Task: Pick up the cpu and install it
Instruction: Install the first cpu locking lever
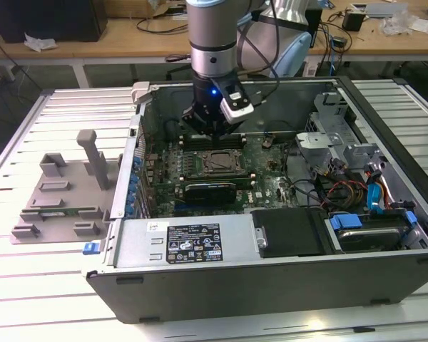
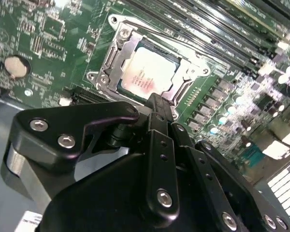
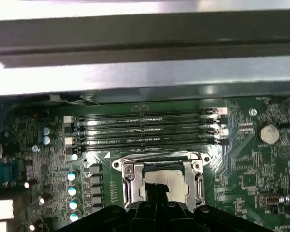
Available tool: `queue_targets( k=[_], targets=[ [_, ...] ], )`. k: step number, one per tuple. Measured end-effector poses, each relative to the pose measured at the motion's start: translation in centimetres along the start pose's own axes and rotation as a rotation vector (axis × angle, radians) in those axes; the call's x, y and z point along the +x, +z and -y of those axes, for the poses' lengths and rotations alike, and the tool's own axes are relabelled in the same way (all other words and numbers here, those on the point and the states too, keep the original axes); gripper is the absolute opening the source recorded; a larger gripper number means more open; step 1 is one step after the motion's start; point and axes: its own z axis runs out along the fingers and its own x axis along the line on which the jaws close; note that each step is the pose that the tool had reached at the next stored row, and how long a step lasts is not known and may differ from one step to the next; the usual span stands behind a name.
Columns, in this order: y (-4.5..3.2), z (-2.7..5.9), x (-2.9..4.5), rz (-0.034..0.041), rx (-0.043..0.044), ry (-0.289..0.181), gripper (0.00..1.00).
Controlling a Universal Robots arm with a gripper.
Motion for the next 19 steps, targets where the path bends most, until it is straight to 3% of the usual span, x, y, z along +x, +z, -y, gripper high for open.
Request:
queue_targets(
  k=[1,3,6,10,19],
  targets=[
    [0.04,0.0,-0.03,-0.0002,-0.0011,-0.038,0.11],
    [0.05,0.0,-0.06,-0.0009,-0.0017,-0.064,0.11],
    [0.09,-0.01,-0.86,-0.0026,-0.0022,-0.078,0.11],
    [0.11,0.09,-1.08,-0.0039,-0.0024,-0.083,0.11],
    [0.19,2.38,-1.13,-0.0039,-0.0025,-0.083,0.11]
  ],
)
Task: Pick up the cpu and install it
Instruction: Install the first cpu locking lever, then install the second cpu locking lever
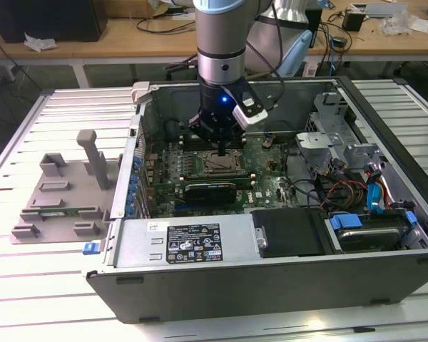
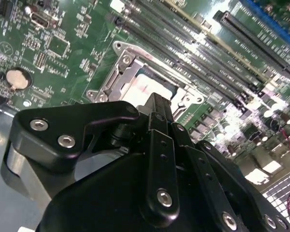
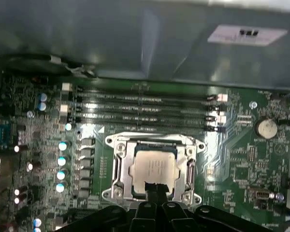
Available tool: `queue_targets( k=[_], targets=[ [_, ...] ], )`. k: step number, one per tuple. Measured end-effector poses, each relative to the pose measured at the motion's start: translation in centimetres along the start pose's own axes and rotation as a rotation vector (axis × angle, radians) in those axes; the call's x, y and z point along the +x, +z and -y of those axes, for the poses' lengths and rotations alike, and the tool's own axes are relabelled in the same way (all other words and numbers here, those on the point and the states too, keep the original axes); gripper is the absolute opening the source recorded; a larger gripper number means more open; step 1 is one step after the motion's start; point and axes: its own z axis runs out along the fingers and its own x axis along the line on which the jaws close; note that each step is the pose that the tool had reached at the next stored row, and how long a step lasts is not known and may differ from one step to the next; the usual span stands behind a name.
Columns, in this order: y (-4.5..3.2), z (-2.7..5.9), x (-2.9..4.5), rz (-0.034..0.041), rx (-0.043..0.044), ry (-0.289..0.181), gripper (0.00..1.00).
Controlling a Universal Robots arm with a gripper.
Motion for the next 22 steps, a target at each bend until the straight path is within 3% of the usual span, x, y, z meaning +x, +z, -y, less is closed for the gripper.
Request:
queue_targets(
  k=[3,8,22],
  targets=[
    [-0.01,0.17,0.01,-0.0001,0.0,0.0,0.11],
    [-1.3,0.16,-0.02,-0.0001,0.0001,0.0,0.11],
    [-1.55,0.28,-0.02,-0.0001,0.0,0.0,0.11]
  ],
)
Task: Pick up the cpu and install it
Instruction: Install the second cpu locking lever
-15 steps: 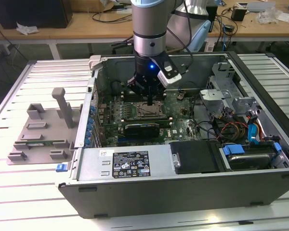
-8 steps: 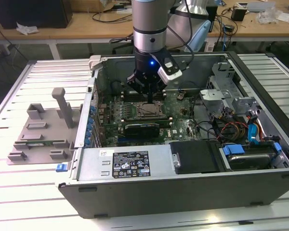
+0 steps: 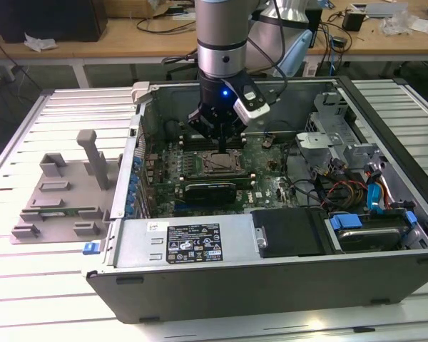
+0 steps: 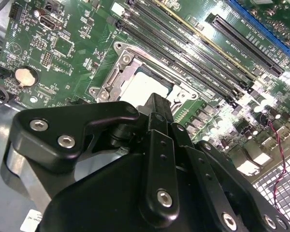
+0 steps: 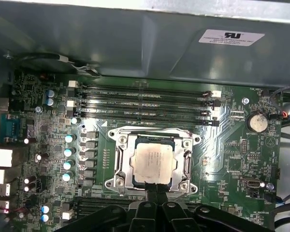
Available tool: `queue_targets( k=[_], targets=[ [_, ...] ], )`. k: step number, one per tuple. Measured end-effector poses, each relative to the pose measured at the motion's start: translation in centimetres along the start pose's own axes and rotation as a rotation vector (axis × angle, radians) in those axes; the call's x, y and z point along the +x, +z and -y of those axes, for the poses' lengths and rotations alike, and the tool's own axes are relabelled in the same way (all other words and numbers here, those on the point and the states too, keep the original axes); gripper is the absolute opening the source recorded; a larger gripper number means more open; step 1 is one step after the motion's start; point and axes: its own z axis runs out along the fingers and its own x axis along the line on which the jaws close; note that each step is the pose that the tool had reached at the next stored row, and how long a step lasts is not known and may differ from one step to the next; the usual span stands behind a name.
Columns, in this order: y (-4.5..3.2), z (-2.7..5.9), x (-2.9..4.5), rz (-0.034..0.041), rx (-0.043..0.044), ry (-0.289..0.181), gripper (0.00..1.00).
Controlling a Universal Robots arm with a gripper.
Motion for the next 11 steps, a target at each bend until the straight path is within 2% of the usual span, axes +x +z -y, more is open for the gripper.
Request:
queue_targets(
  k=[3,7,11],
  targets=[
    [0.0,0.16,0.02,0.0,0.0,0.0,0.11],
    [-0.01,1.49,0.23,0.0001,-0.0001,0.0,0.11],
    [0.19,2.09,0.32,0.0001,-0.0001,0.0,0.11]
  ],
)
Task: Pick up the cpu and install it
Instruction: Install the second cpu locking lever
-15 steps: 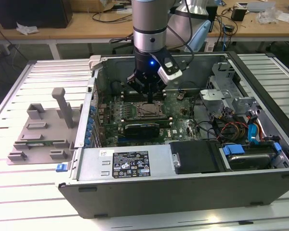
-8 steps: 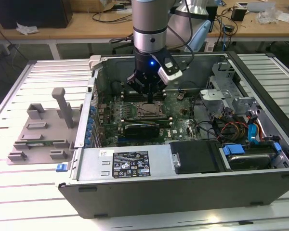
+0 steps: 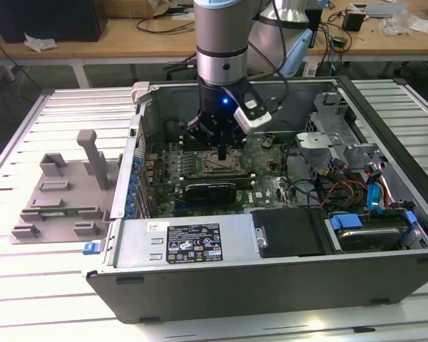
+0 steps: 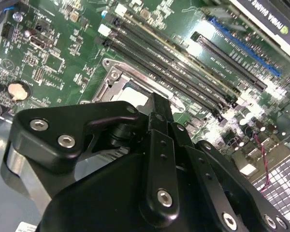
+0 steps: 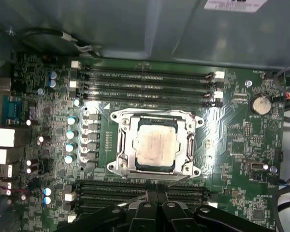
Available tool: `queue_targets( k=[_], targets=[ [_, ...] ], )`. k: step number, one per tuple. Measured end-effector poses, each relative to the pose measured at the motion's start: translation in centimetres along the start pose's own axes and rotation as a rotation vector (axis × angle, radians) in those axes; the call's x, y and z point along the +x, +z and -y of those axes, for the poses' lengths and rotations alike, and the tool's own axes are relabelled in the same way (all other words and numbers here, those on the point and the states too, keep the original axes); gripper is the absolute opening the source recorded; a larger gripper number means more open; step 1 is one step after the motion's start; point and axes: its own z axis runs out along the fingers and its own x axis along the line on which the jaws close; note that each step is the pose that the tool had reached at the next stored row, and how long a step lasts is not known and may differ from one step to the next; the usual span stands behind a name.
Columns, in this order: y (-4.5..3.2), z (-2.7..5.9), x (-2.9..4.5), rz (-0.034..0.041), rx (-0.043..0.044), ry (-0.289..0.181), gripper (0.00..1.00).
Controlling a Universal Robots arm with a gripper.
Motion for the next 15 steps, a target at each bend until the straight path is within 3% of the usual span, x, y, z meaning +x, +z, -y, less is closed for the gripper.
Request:
queue_targets(
  k=[4,12,15],
  targets=[
    [0.4,0.51,0.17,0.0001,-0.0001,-0.001,0.11],
    [1.25,0.5,0.6,0.0,-0.0001,-0.009,0.11],
    [1.68,0.47,1.17,0.0007,0.0,-0.012,0.11]
  ],
)
